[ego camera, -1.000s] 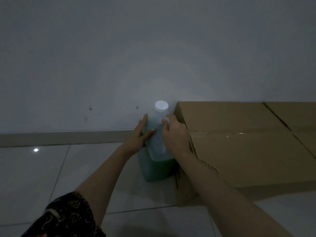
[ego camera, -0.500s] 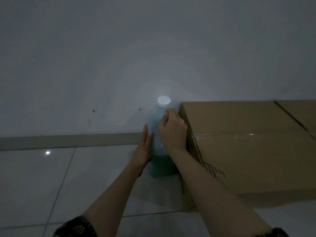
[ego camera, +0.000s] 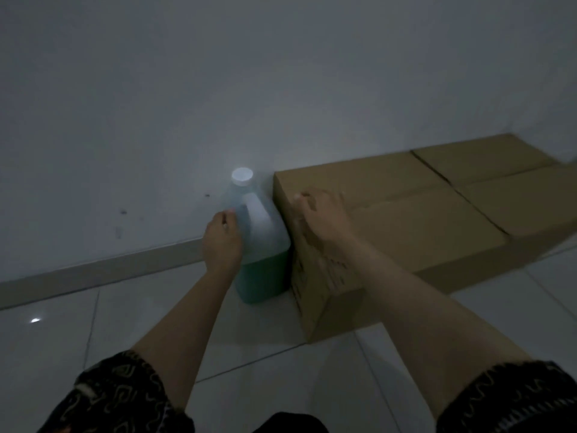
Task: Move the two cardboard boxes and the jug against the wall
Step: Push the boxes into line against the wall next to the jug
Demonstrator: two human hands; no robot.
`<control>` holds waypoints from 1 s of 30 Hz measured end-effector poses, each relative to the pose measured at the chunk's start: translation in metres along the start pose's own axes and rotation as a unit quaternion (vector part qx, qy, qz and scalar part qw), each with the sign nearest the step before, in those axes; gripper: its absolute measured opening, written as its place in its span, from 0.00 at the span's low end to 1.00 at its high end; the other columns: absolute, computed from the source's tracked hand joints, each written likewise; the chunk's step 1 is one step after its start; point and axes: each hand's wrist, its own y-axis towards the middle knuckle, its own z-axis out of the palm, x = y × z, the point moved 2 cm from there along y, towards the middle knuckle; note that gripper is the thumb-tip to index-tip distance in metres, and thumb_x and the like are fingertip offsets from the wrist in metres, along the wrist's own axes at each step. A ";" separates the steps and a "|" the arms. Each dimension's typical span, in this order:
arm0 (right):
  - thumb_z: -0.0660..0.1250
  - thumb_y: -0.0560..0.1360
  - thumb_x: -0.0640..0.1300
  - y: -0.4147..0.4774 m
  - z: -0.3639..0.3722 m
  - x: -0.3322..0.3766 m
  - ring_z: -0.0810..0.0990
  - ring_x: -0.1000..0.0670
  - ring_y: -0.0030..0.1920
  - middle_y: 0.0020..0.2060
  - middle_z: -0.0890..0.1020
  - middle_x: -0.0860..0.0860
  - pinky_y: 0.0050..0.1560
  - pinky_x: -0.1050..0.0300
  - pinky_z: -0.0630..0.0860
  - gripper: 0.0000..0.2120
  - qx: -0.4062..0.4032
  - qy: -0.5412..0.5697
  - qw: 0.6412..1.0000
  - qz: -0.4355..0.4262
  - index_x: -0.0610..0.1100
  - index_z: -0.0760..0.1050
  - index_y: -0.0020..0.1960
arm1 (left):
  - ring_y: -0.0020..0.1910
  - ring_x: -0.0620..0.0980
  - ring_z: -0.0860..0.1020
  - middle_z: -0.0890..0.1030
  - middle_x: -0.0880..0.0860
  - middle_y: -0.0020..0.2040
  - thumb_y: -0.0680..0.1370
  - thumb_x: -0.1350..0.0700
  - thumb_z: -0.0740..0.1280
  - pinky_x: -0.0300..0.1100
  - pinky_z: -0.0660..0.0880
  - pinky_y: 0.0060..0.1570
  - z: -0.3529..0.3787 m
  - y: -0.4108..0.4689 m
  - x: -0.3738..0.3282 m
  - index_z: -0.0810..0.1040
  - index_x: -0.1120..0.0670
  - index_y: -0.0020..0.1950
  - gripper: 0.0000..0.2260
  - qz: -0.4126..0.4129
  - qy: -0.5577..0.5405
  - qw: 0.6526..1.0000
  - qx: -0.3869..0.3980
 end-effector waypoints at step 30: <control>0.31 0.52 0.82 -0.050 -0.123 -0.278 0.50 0.49 0.77 0.78 0.53 0.52 0.75 0.45 0.47 0.57 0.119 -0.158 0.954 -0.225 0.60 0.53 0.75 | 0.74 0.63 0.48 0.49 0.61 0.76 0.64 0.34 0.71 0.67 0.56 0.67 0.138 -0.184 -0.064 0.55 0.48 0.75 0.46 -0.046 0.252 0.966 -0.021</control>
